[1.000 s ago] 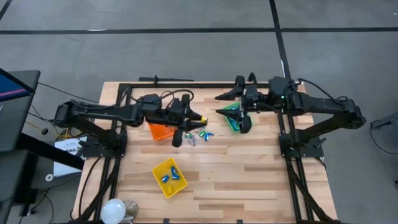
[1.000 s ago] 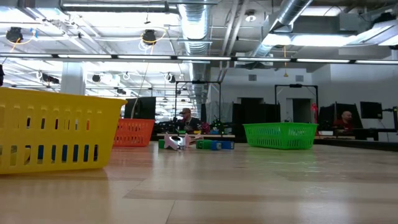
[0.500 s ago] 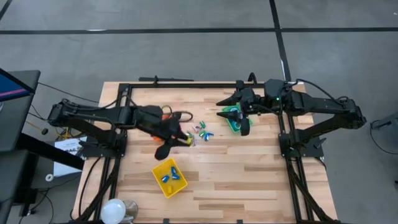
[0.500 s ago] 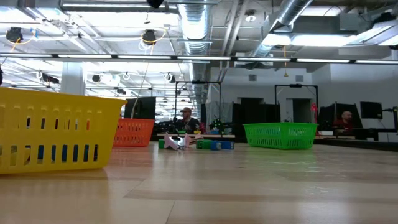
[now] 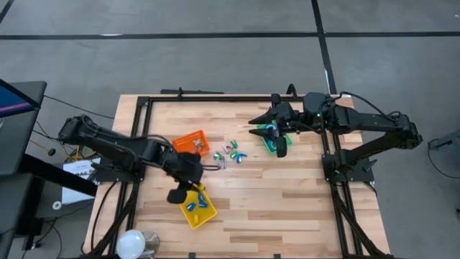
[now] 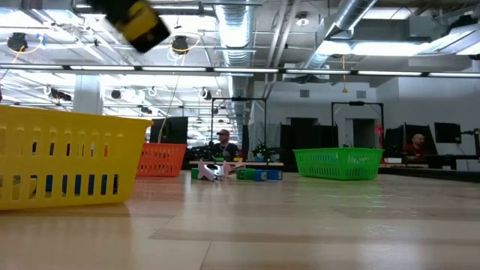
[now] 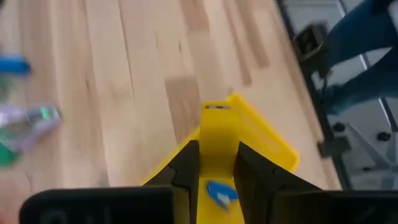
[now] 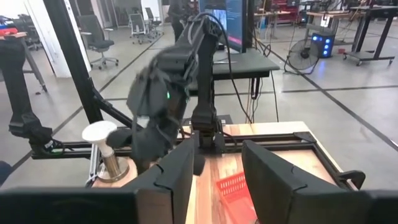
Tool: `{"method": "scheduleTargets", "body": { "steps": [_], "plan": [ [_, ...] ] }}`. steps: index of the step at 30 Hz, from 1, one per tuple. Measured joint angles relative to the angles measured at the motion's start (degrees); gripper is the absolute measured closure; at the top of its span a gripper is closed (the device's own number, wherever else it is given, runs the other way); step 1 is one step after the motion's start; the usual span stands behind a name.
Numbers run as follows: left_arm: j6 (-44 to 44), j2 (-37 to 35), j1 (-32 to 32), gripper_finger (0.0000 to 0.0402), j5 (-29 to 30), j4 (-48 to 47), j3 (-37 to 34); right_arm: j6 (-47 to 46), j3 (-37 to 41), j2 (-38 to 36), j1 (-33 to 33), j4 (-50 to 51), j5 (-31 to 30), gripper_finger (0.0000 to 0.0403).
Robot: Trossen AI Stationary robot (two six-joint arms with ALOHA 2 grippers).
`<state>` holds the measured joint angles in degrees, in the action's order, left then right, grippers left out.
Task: Pick and place Stapler, Stapler remover, tape
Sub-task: Put the yellow stapler into the yellow basket
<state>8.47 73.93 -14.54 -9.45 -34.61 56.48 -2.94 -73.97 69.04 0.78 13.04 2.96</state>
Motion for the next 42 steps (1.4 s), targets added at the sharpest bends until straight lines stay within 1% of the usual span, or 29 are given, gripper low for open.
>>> {"method": "scheduleTargets", "body": {
  "steps": [9,18,20,24,26,32,37,42],
  "plan": [
    [0.9,-0.1,-2.4,0.0337,0.1,0.6,-8.1,-0.2,0.0,0.0,0.0,0.0,0.0,0.0280],
    [1.2,-0.2,-4.8,0.0337,0.2,4.3,-11.2,-0.2,0.0,0.0,0.0,0.0,0.0,0.0280],
    [5.6,-0.2,-5.3,0.0337,0.1,5.7,-11.8,-0.2,0.0,0.0,0.0,0.0,0.0,0.0280],
    [18.8,-0.2,-5.5,0.0337,0.1,6.1,-13.0,-0.2,0.0,0.0,0.0,0.0,0.0,0.0281],
    [22.8,-0.2,-5.9,0.0337,0.3,6.1,-13.2,-0.2,0.0,0.0,0.0,0.0,0.0,0.0282],
    [28.2,-0.2,-6.3,0.0337,0.2,8.2,-13.2,-0.2,0.0,0.7,0.0,0.0,0.0,0.0281],
    [28.4,-0.2,-6.3,0.0335,0.2,8.8,-13.2,-0.2,0.1,1.7,0.0,0.4,0.0,0.0281],
    [28.3,-0.2,-6.3,0.0316,0.2,9.0,-13.2,-0.3,0.0,1.5,0.0,-0.2,0.0,0.0281]
  ]
}}
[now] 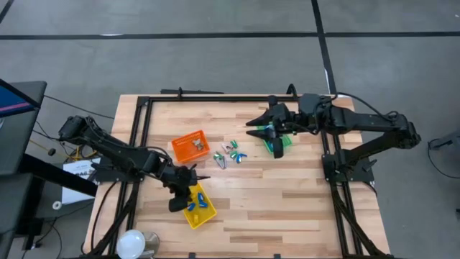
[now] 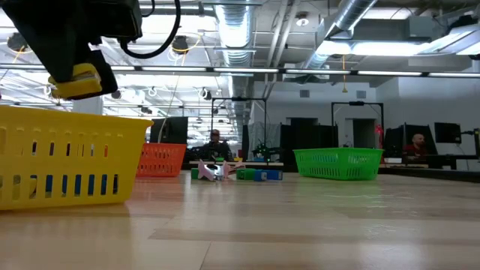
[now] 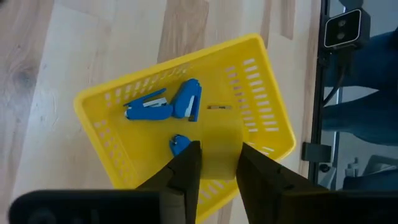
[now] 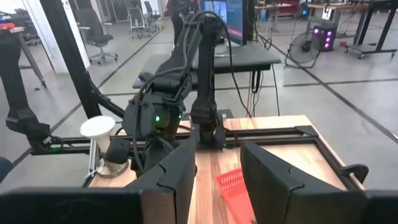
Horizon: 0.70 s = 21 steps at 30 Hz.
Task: Pick and place Stapler, Stapler remover, tape
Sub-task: Put the yellow stapler into the yellow basket, then put the blue stapler into the yellow basket
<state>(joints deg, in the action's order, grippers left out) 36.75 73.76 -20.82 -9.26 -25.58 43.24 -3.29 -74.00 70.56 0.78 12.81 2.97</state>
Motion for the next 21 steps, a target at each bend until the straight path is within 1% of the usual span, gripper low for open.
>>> {"method": "scheduleTargets", "body": {
  "steps": [3,7,11,15,21],
  "plan": [
    [0.0,0.0,0.0,0.0294,0.0,0.0,0.0,0.0,0.0,0.1,0.0,0.2,0.0,0.0280],
    [1.3,0.0,0.0,0.0253,0.5,0.1,0.0,-0.3,0.0,0.1,0.0,0.1,0.0,0.0281],
    [1.7,0.0,0.0,0.0221,0.5,2.1,0.0,-0.3,0.0,0.1,-0.1,0.2,0.0,0.0282],
    [1.6,0.0,0.4,0.0212,0.5,6.6,0.0,-0.3,0.0,0.0,-0.1,1.1,0.0,0.0281],
    [1.5,-0.3,2.1,0.0217,0.6,13.4,0.1,-0.3,0.0,0.0,0.5,5.9,0.0,0.0279]
  ]
}}
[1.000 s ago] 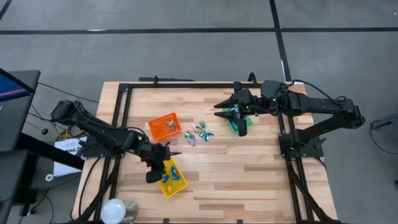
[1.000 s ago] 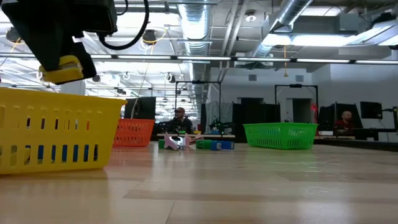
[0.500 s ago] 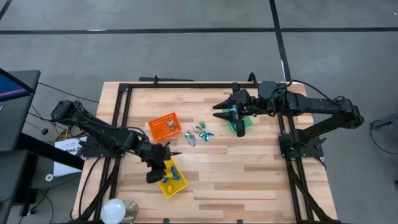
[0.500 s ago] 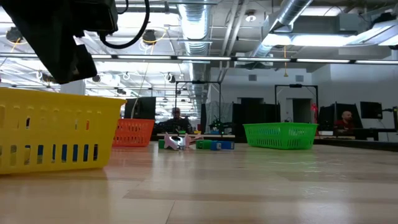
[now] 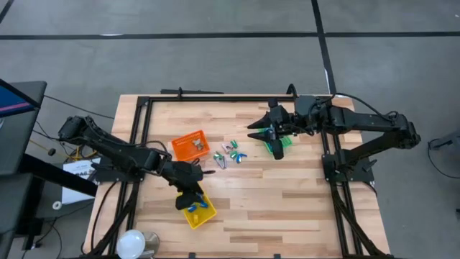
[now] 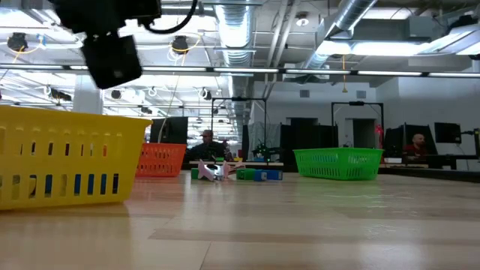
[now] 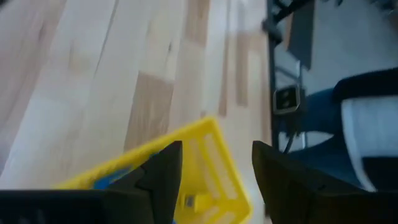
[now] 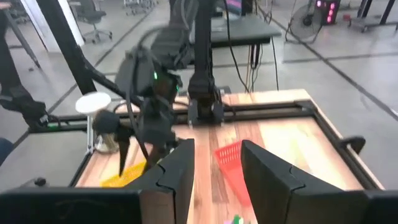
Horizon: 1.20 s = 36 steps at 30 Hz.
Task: Pick and place Stapler, Stapler remover, tape
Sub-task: Put the blue stapler into the yellow basket
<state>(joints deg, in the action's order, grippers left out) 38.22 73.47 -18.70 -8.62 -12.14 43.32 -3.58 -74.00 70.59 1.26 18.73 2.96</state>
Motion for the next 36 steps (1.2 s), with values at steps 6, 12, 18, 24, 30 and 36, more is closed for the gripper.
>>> {"method": "scheduleTargets", "body": {
  "steps": [6,12,18,24,30,36],
  "plan": [
    [-0.8,0.0,1.5,0.0220,0.0,6.1,0.0,-1.5,0.0,0.0,0.0,4.5,-3.3,0.0249],
    [-3.8,0.0,3.2,0.0221,0.0,9.5,0.0,-2.7,-0.1,2.0,0.0,8.5,-4.5,0.0186],
    [-3.9,-1.1,5.3,0.0221,0.0,11.4,0.2,-2.4,0.1,8.3,1.0,13.6,-4.5,0.0159],
    [-9.8,-6.6,5.9,0.0221,1.9,11.3,0.8,0.4,0.0,15.4,1.7,14.5,-4.4,0.0159],
    [-13.2,-14.0,6.0,0.0221,10.1,11.1,1.1,2.7,0.0,21.1,3.1,17.1,-4.5,0.0159],
    [-19.7,-20.0,6.0,0.0221,18.7,10.2,1.0,4.2,-0.1,27.4,5.2,17.9,-4.2,0.0159]
  ]
}}
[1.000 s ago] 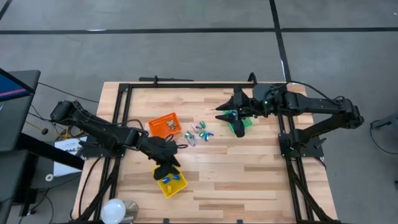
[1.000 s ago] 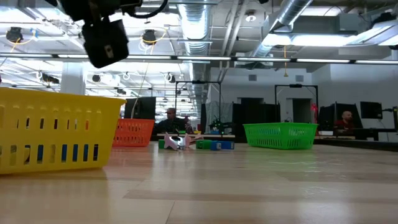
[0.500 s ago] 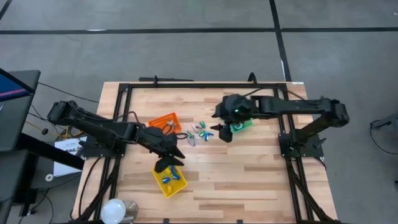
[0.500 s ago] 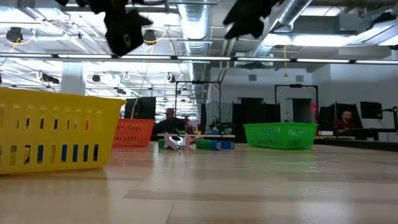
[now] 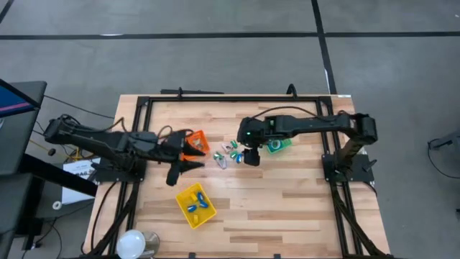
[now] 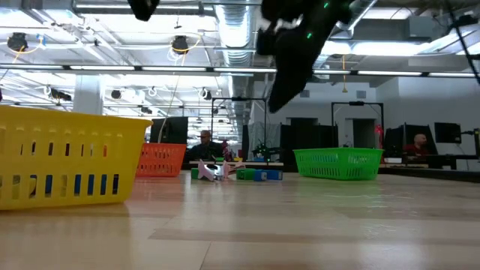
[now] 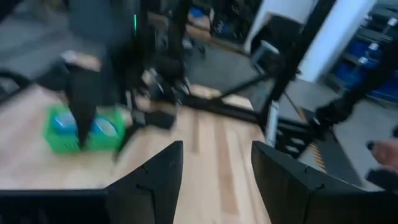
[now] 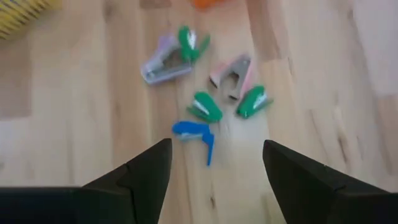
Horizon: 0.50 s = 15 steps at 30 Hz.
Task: Pick and place Stapler, Stapler remover, tape
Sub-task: Put the blue stapler into the yellow basket
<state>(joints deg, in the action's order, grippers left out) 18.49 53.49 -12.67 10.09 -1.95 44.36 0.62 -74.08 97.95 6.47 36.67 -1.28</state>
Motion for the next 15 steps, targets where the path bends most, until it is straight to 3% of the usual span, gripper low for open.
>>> {"method": "scheduleTargets", "body": {
  "steps": [8,15],
  "plan": [
    [-3.3,-1.8,1.9,0.0221,1.9,-0.9,0.0,1.6,0.1,6.9,2.5,0.4,5.7,0.0159],
    [-1.9,-0.2,6.8,0.0233,-9.9,-1.0,0.0,3.0,0.1,9.4,3.1,1.0,6.4,0.0159]
  ]
}}
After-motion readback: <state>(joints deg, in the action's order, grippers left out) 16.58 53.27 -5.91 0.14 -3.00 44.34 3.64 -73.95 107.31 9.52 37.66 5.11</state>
